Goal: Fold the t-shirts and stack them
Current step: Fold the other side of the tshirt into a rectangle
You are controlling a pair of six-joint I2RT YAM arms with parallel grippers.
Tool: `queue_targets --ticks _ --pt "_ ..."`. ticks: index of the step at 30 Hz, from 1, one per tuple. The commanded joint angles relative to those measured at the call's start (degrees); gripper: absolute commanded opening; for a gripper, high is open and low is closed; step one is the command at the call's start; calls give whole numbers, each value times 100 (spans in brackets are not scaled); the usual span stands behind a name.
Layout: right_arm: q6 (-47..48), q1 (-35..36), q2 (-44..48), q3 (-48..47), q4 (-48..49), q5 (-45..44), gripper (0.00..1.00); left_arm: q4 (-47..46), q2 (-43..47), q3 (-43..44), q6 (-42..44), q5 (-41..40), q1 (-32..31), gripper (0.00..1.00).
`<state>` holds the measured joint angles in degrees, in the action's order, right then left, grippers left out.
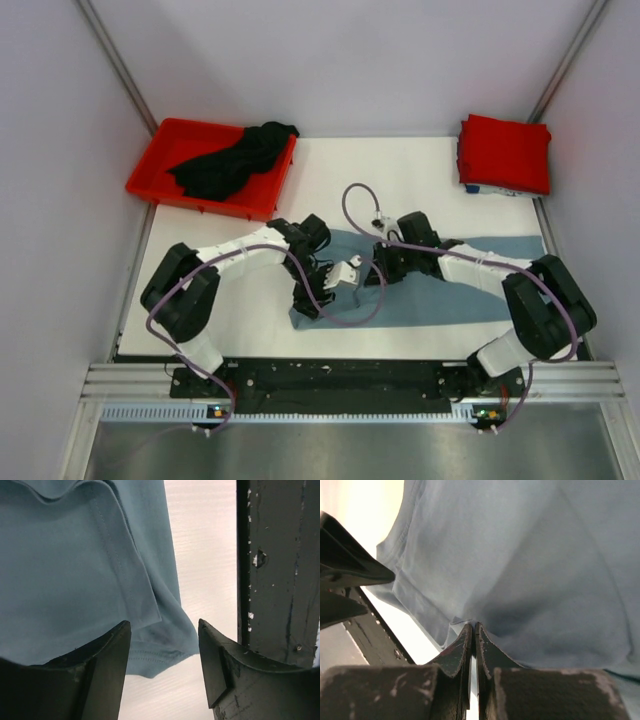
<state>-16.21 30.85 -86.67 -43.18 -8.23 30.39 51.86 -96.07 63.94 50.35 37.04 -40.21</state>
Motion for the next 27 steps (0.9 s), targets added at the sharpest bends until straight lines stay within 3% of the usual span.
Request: queue_targets --ticks 1,6,11,15,21,25,27 --pt "-532 -395 414 239 1024 520 0 -325 -333 4 203 -328 -137 61" --pt "-533 -440 371 205 1034 485 0 -536 -535 -48 116 -548 -198 61" --pt "-533 -483 309 169 1051 511 0 -607 -606 -66 54 -838 -233 45" --pt "-480 -554 370 196 999 512 0 -528 -501 -58 98 -830 -242 44" --pt "-489 -607 458 249 981 529 0 -361 -553 118 37 -654 -225 12" --pt "-445 -607 572 257 893 520 0 -36 -536 355 2 -496 -216 0" --pt "-418 -607 616 266 858 520 0 61 -448 452 -25 -496 -207 0"
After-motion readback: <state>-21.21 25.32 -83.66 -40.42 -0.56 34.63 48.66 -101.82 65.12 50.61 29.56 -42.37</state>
